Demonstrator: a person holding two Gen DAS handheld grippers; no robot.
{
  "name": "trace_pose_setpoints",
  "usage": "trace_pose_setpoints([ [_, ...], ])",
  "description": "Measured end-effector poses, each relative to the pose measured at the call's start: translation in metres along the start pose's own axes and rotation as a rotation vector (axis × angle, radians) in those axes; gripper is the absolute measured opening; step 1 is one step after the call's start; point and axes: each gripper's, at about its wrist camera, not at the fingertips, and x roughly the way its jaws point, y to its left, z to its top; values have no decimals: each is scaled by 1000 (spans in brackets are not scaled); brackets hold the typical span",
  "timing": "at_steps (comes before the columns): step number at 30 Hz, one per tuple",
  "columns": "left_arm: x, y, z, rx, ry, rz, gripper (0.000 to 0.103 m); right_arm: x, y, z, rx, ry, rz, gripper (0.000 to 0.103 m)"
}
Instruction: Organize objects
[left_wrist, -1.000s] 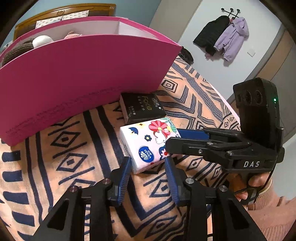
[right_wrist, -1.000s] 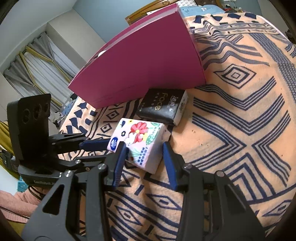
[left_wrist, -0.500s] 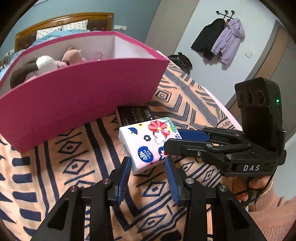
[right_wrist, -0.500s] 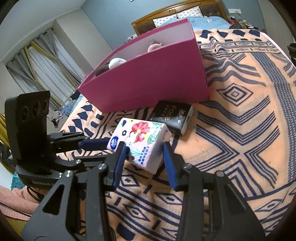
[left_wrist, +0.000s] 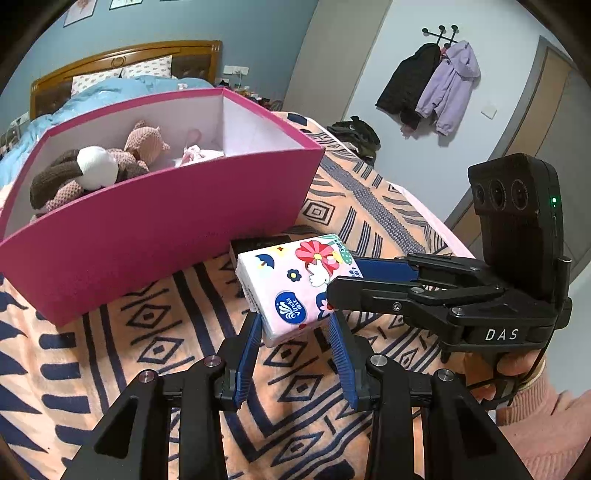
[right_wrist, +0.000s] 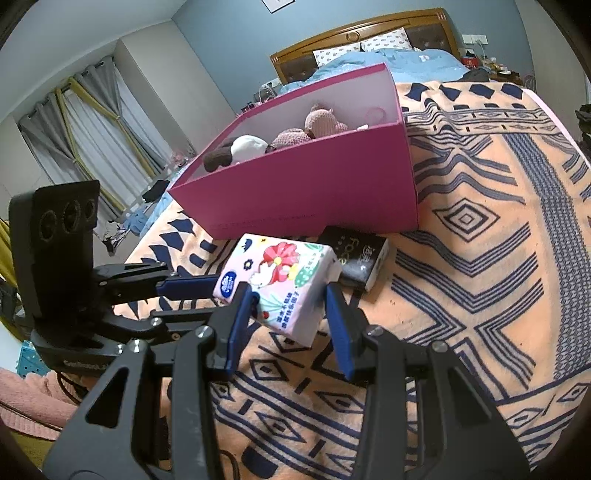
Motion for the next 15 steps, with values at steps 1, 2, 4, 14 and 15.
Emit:
trace_pose_setpoints([
  [1, -1, -1, 1, 2, -2, -1, 37, -1, 0, 1, -1, -3, -1, 44],
  [2, -3, -1, 1, 3, -5, 0, 37, -2, 1, 2, -3, -7, -2, 44],
  [4, -4, -2, 3, 9, -11, 4, 37, -4, 3, 4, -9, -12, -3, 44],
  [14, -9, -3, 12, 21, -34, 12, 37, -9, 6, 14, -29, -34, -9, 44],
  [15, -9, -3, 13, 21, -36, 12, 37, -9, 6, 15, -30, -36, -9, 44],
])
